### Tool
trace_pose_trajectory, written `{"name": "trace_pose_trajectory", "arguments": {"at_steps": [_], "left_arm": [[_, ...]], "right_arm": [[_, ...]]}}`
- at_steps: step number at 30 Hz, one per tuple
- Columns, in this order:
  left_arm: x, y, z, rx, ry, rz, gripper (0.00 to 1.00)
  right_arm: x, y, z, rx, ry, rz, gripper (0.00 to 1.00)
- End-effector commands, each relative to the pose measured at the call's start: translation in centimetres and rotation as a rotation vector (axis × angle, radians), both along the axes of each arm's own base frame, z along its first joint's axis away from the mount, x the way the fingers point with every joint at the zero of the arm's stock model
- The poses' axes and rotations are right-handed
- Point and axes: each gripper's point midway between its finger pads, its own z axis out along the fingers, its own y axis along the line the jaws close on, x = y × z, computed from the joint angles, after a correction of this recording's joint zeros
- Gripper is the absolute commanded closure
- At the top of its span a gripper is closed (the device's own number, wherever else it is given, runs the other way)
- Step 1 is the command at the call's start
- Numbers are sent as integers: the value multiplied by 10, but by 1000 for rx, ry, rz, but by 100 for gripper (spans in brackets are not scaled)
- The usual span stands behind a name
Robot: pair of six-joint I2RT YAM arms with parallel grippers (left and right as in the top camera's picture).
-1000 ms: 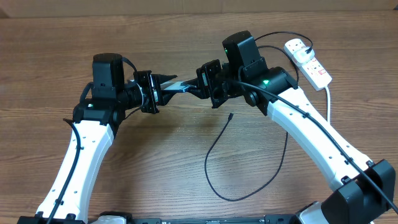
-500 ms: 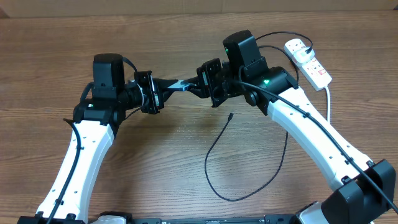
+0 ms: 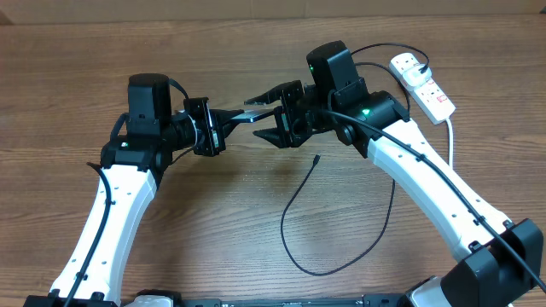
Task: Plug charger to phone and switch on socket
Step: 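Release the phone from the right gripper, keeping it in the left, then lower the right gripper to the black cable's USB-C plug and grasp it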
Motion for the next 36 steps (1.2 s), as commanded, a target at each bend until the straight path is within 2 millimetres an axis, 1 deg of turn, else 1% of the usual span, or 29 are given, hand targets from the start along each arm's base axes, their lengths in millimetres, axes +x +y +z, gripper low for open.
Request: {"name": "trace_pose_trajectory", "arguments": {"at_steps": [1, 3, 4, 5, 6, 8, 11, 14, 15, 17, 19, 21, 22, 23, 24, 26, 28, 29, 31, 33, 34, 36], "left_arm": [[4, 8, -6, 46, -9, 28, 96], [7, 24, -16, 120, -16, 53, 96], [7, 38, -24, 179, -17, 73, 96], [7, 45, -28, 209, -18, 76, 96], [6, 53, -32, 244, -24, 74, 96], [7, 74, -40, 363, -76, 51, 96], [10, 88, -41, 487, -188, -32, 96], [11, 93, -42, 598, -311, -153, 96], [11, 93, -41, 652, -376, -222, 96], [10, 92, -41, 746, -493, -347, 96], [9, 86, -41, 804, -597, -463, 96], [4, 70, -36, 799, -716, -580, 95], [-1, 56, -31, 776, -810, -658, 93], [-5, 45, -28, 754, -880, -712, 94], [-12, 30, -23, 721, -970, -782, 96], [-25, 11, -21, 694, -1064, -882, 96], [-31, 2, -23, 702, -1104, -941, 96], [-37, -7, -25, 706, -1148, -996, 96], [-42, -18, -27, 716, -1177, -1048, 96], [-44, -24, -31, 746, -1187, -1085, 96], [-44, -25, -34, 771, -1181, -1099, 96], [-40, -21, -41, 851, -1145, -1118, 96]], "right_arm": [[5, -4, -3, -46, -65, 0, 28], [9, -15, -15, -125, -82, -24, 11], [10, -21, -22, -175, -87, -42, 4], [12, -26, -26, -205, -94, -52, 0], [13, -32, -32, -250, -103, -65, 0], [18, -47, -43, -350, -139, -83, 0], [22, -66, -54, -483, -194, -88, 0], [23, -92, -66, -645, -236, -78, 0], [21, -104, -72, -720, -237, -71, 0], [16, -120, -78, -808, -221, -67, 0], [12, -133, -82, -876, -209, -71, 0], [11, -138, -83, -906, -211, -66, 0], [12, -138, -83, -915, -234, -33, 0], [12, -138, -83, -923, -255, -4, 0], [12, -138, -83, -933, -275, 28, 0], [12, -138, -83, -957, -319, 96, 0], [12, -138, -83, -969, -342, 135, 0], [12, -138, -83, -974, -354, 155, 0], [12, -141, -83, -989, -356, 161, 0], [12, -144, -84, -1008, -353, 158, 0], [12, -149, -85, -1033, -351, 153, 0], [12, -167, -85, -1134, -341, 135, 0]]}}
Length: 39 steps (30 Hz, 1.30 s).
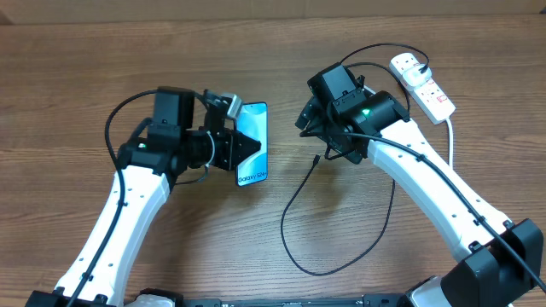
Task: Plug charger to phone and switch on socket
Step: 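Lower the right gripper to the black cable's USB-C plug and grasp it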
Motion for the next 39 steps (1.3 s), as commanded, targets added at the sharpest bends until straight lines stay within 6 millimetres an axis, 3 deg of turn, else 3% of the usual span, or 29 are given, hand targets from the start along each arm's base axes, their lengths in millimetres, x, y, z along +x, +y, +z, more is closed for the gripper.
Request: {"name": "trace_pose_trajectory", "arguments": {"at_steps": [1, 3, 6, 11, 13, 17, 21, 27, 32, 39], "left_arm": [[7, 8, -11, 127, -66, 6, 96], [7, 13, -15, 157, -56, 23, 96], [6, 19, -21, 196, -38, 43, 96], [11, 29, -25, 256, -49, 82, 96], [15, 37, -28, 285, -40, 132, 96], [19, 47, -32, 309, 0, 227, 96], [27, 64, -34, 293, 79, 414, 96], [30, 86, -36, 276, 123, 506, 96], [30, 102, -38, 281, 148, 548, 96], [30, 103, -39, 281, 151, 551, 96]], "right_arm": [[4, -32, 3, -180, -44, -33, 0], [2, -44, 5, -243, -45, -49, 0], [-1, -44, 4, -242, -34, -46, 0], [-2, -27, -2, -149, -12, -17, 0], [-2, -16, -8, -99, -3, 1, 5], [-3, -13, -28, -87, 10, 7, 24], [-8, -5, -62, -67, 87, 26, 60], [-10, 1, -100, -81, 181, 35, 63], [-4, 4, -109, -79, 178, 35, 65], [-5, 9, -123, -81, 198, 9, 73]]}}
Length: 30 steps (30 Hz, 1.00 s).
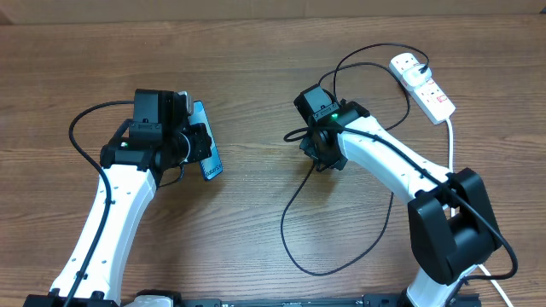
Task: Plug charger to phone and switch on socket
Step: 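Lower the right gripper to the black cable's USB-C plug and grasp it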
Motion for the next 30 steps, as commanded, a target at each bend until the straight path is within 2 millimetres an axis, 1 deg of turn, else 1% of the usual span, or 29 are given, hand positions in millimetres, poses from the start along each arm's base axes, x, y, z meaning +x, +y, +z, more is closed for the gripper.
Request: {"name": "trace_pose_trajectory", "arguments": {"at_steps": [1, 4, 6, 17, 20, 24, 28, 30], "left_arm": [[2, 1, 1, -6, -2, 14, 96], [2, 1, 1, -6, -2, 14, 96], [2, 1, 1, -6, -2, 14, 96], [2, 1, 0, -6, 1, 15, 96], [1, 1, 0, -10, 6, 21, 96], [0, 1, -1, -9, 11, 21, 96], [0, 1, -1, -9, 11, 21, 95], [0, 1, -1, -9, 11, 21, 96]], "right_arm": [[-5, 6, -20, -15, 34, -3, 73], [-9, 10, -36, -31, 64, -12, 73], [-10, 9, -43, -40, 78, -11, 73], [-12, 11, -48, -45, 87, -3, 73], [-15, 10, -53, -53, 107, -3, 73], [-22, 14, -62, -32, 146, 1, 73], [-22, 15, -63, -28, 153, 0, 76], [-22, 15, -63, -28, 153, 0, 81]]}}
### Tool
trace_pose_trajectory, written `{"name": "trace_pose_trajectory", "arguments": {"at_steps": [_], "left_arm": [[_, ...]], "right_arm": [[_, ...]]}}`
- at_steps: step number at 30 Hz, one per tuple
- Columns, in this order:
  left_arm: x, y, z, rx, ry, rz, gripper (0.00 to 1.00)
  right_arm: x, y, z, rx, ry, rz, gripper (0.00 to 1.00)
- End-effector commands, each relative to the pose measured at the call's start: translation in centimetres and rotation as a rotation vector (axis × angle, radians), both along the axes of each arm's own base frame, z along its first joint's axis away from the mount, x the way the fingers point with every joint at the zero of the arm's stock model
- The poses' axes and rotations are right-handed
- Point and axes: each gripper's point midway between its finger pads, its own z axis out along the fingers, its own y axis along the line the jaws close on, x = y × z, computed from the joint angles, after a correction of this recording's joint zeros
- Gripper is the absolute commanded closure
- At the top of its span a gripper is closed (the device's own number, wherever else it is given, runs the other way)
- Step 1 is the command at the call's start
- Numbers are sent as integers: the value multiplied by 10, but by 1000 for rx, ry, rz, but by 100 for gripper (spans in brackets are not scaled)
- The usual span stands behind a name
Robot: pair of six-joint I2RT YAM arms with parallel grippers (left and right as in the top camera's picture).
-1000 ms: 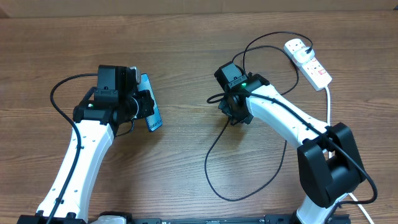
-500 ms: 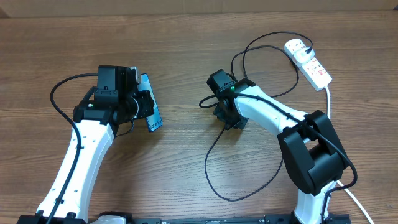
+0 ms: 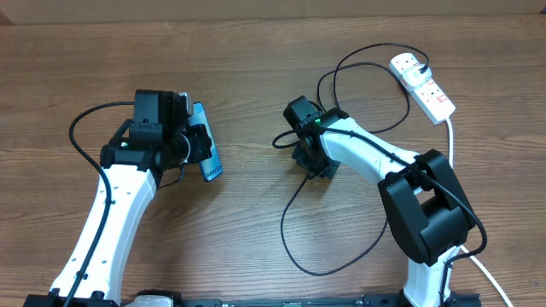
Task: Plug charger to phone and switch on socket
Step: 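Lower the right gripper to the black cable's USB-C plug and grasp it, then lift the cable plug with the right gripper while left holds phone upright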
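Note:
The phone (image 3: 206, 143), its blue screen showing, stands tilted on its long edge at the left, and my left gripper (image 3: 195, 141) is shut on it. The black charger cable (image 3: 288, 198) loops over the table from the white socket strip (image 3: 424, 83) at the back right. Its free end runs up under my right gripper (image 3: 312, 164), which points down at the table in the middle. The wrist hides the fingers and the cable's plug, so I cannot tell whether they grip it. Phone and right gripper are about a hand's width apart.
The wooden table (image 3: 256, 51) carries nothing else. The cable's big loop (image 3: 341, 266) lies near the front edge right of centre. Another loop of cable (image 3: 358, 53) arches at the back between the right wrist and the strip.
The right arm has shifted a little to the left and folded in, its wrist still over the cable's end. The left arm and the phone have not moved.
First both grippers met at the centre around the phone, the cable's plug lying free on the table. Then the left gripper held the phone alone, screen up, and the right gripper hung above the plug. Later the phone stood further left on edge, the right gripper down on the plug.

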Motion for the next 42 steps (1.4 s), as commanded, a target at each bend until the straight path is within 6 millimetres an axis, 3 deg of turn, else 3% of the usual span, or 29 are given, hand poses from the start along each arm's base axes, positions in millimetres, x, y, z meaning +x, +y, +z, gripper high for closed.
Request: {"name": "trace_pose_trajectory", "arguments": {"at_steps": [1, 8, 18, 22, 26, 31, 33, 38, 42], "left_arm": [[2, 1, 1, -8, -1, 18, 96], [1, 1, 0, -8, 3, 17, 96], [1, 1, 0, -8, 6, 18, 96], [0, 1, -1, -8, 10, 17, 96], [-1, -7, 2, -50, 10, -8, 96], [-3, -48, 23, -268, -24, -150, 96], [-5, -69, 42, -382, -77, -263, 96], [-11, -94, 73, -563, -135, -396, 96], [-4, -96, 107, -734, -170, -395, 95]], "right_arm": [[-10, 0, -14, -9, 47, 5, 86], [-6, 0, -13, -11, 32, 7, 91], [-4, -3, -13, -9, 30, -3, 85], [-3, -3, -13, -9, 29, -3, 96], [0, -1, -10, -1, 21, 24, 96], [9, 2, 21, 32, -21, 72, 96], [9, 2, 42, 50, -56, 73, 96], [1, -1, 89, 87, -119, 99, 96], [-22, 17, 124, 206, -123, 287, 96]]}}
